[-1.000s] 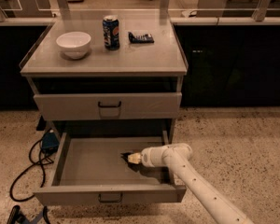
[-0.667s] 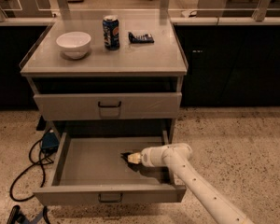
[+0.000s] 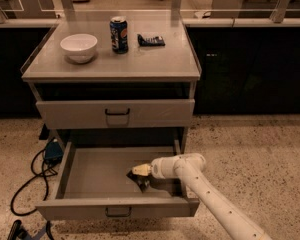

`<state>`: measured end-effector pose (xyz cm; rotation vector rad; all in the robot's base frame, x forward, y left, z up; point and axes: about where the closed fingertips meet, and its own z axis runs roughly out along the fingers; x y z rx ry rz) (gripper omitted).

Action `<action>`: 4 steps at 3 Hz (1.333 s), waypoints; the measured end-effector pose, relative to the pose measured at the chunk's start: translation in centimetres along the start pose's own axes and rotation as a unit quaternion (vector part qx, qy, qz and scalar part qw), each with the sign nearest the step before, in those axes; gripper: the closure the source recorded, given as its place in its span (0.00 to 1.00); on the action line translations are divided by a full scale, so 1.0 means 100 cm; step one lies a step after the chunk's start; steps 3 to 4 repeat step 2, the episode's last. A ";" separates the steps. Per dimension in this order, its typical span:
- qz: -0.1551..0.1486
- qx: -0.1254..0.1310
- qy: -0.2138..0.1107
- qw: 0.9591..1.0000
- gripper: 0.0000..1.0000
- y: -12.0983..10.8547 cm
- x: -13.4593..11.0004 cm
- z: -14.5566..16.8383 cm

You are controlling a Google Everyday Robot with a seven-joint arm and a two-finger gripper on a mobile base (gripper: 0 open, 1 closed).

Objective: Place rxbar chocolate into middle drawer

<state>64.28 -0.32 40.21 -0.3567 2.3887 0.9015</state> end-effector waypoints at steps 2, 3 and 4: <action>0.000 0.000 0.000 1.000 0.00 0.000 0.000 0.000; 0.000 0.000 0.000 1.000 0.00 0.000 0.000 0.000; 0.000 0.000 0.000 1.000 0.00 0.000 0.000 0.000</action>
Offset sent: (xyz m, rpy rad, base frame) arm 0.0000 0.0000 0.0000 0.0000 0.0000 0.0000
